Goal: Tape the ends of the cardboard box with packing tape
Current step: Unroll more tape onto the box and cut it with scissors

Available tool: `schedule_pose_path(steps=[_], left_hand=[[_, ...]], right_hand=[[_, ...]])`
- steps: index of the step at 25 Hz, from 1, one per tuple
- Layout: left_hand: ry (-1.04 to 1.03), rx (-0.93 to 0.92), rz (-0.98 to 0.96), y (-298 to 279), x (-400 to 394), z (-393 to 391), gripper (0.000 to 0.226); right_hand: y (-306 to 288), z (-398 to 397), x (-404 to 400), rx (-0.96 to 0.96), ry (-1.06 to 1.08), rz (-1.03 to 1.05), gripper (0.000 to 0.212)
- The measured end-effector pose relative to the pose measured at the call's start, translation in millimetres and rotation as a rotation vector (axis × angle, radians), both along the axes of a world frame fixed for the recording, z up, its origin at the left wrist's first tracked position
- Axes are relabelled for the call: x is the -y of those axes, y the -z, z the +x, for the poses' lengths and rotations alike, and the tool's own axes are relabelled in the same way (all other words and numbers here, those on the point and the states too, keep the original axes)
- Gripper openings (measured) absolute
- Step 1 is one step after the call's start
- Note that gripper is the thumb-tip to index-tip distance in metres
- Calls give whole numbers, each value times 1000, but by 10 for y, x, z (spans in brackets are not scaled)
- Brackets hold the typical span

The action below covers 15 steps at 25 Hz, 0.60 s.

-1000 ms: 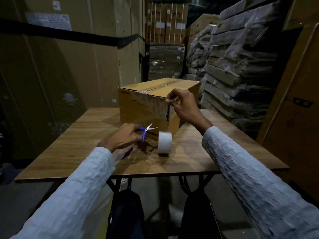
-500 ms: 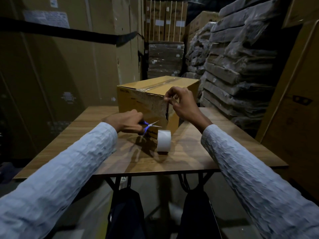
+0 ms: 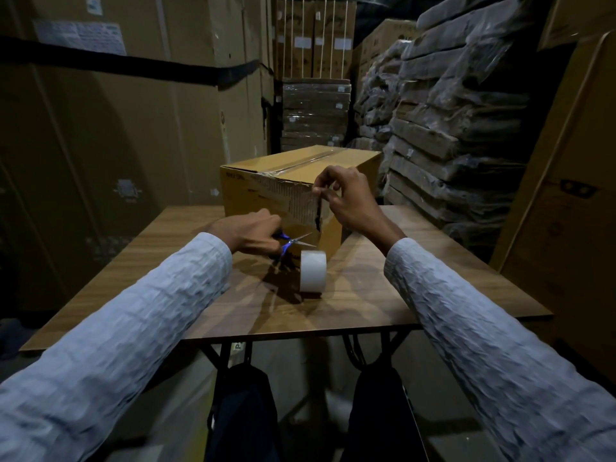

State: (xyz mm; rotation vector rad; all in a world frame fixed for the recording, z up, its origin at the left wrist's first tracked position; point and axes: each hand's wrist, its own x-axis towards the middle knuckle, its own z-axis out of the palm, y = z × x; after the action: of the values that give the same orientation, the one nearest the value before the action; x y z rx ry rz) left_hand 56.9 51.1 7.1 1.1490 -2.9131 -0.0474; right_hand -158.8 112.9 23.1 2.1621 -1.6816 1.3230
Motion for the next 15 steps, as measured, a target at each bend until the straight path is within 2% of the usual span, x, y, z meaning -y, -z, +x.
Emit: schedule_pose_path(steps=[15], left_hand=[[21,-9,-74,37,-44,-10,29]], right_hand=[[46,-7,13,-1,2,-9,6]])
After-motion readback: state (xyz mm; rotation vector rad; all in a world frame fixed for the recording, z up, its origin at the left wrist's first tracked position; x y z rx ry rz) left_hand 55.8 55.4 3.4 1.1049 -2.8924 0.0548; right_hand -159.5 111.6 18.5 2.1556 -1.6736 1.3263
